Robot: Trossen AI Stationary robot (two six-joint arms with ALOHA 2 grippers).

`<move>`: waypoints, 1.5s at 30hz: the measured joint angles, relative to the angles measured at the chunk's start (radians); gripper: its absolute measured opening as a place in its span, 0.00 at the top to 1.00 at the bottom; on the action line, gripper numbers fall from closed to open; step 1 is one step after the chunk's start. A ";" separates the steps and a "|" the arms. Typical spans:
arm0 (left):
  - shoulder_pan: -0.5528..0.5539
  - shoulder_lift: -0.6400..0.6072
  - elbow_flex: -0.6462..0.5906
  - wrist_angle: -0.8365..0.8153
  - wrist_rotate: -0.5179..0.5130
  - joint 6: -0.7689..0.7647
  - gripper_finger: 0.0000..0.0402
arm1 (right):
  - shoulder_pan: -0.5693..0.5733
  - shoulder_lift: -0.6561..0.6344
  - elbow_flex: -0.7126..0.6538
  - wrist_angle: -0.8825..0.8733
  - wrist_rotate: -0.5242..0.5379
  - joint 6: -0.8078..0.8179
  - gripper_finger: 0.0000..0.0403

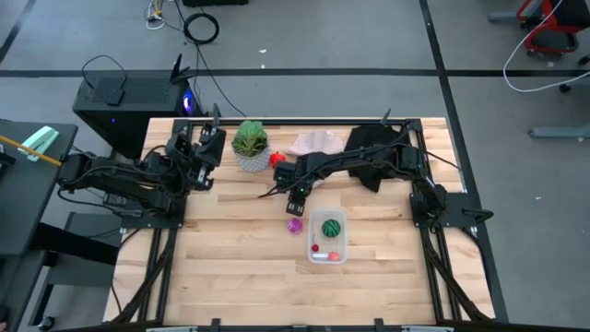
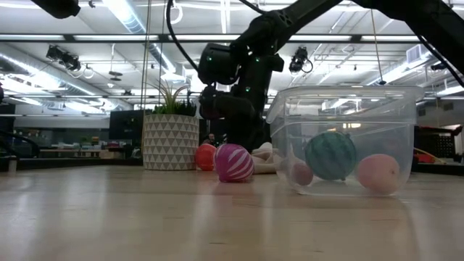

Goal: Pick and placing Produce into tupperware
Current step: Put the black plum into the transparent bin

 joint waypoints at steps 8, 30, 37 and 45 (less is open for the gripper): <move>0.000 0.000 0.000 -0.001 0.015 0.001 0.97 | -0.001 0.000 0.084 -0.049 -0.007 -0.098 0.49; 0.000 0.000 0.000 0.000 0.015 0.024 0.97 | -0.044 0.000 0.126 -0.219 0.015 0.106 0.46; 0.000 0.000 0.000 0.000 0.015 0.024 0.94 | -0.039 0.000 0.126 -0.220 0.001 0.174 0.46; 0.000 0.000 0.000 0.000 0.016 0.024 0.97 | -0.038 0.000 0.111 -0.225 0.000 0.213 0.41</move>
